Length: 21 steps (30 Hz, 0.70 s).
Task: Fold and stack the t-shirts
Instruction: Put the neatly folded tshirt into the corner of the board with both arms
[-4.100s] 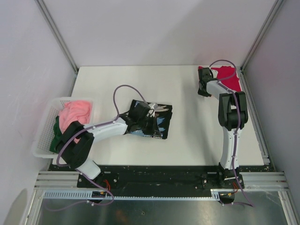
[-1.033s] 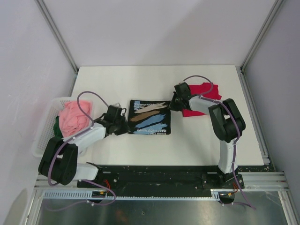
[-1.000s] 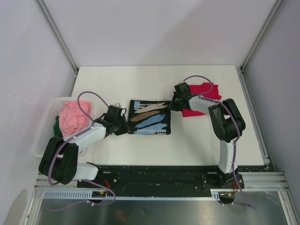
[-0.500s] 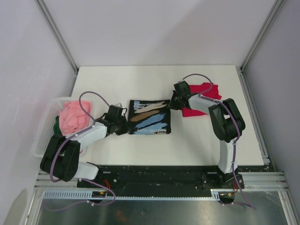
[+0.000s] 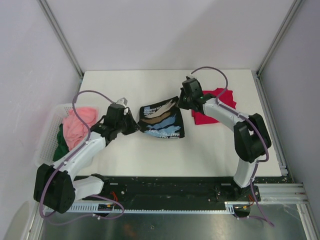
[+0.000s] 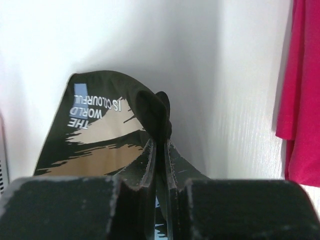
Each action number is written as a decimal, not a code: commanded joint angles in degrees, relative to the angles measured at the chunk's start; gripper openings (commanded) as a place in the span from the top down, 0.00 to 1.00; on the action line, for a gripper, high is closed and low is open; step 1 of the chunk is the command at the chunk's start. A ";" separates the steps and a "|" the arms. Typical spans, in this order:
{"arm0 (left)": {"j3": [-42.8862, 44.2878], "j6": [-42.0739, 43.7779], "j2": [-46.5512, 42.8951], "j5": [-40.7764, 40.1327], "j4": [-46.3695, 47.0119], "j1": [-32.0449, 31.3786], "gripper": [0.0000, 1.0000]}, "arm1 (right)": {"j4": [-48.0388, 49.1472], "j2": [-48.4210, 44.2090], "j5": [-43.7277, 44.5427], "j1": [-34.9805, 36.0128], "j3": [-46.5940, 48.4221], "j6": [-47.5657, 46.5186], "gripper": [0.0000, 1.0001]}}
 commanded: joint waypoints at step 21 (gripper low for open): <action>29.31 -1.09 17.68 -3.01 -1.61 -15.30 1.00 | -6.61 -8.37 5.31 -11.24 9.95 -8.91 1.00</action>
